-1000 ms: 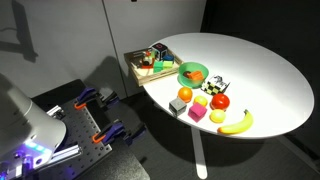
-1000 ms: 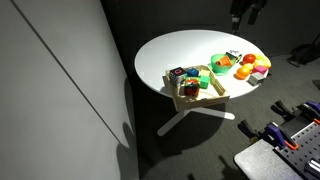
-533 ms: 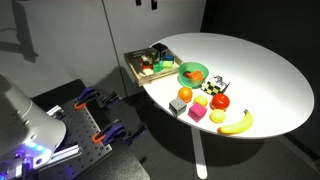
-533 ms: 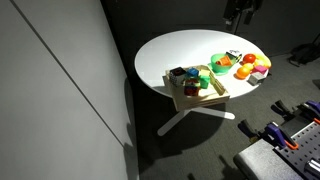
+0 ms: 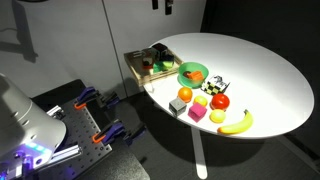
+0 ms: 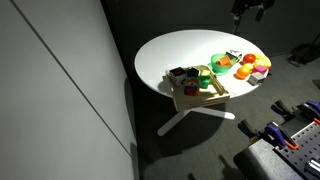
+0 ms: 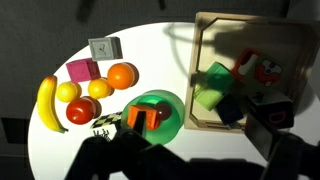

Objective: Put the toy orange in the bowl

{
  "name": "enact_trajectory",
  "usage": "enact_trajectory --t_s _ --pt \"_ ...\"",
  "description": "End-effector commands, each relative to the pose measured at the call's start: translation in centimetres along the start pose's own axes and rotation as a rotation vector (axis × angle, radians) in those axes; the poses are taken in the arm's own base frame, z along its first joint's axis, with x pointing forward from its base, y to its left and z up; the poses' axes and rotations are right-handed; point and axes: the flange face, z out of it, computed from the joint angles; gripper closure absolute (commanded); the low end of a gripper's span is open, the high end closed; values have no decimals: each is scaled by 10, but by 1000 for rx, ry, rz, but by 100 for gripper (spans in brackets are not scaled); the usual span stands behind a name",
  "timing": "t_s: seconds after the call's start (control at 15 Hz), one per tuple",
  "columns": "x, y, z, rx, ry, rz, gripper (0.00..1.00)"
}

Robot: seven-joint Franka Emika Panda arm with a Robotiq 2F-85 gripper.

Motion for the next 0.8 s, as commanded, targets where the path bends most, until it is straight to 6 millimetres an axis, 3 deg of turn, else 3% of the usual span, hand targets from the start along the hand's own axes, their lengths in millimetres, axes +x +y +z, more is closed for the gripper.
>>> enact_trajectory --t_s 0.0,0.33,0.73 --pt "20 30 -4 -23 38 80 0" --pt "40 70 7 -60 99 139 0" --pt "53 100 38 -127 138 190 0"
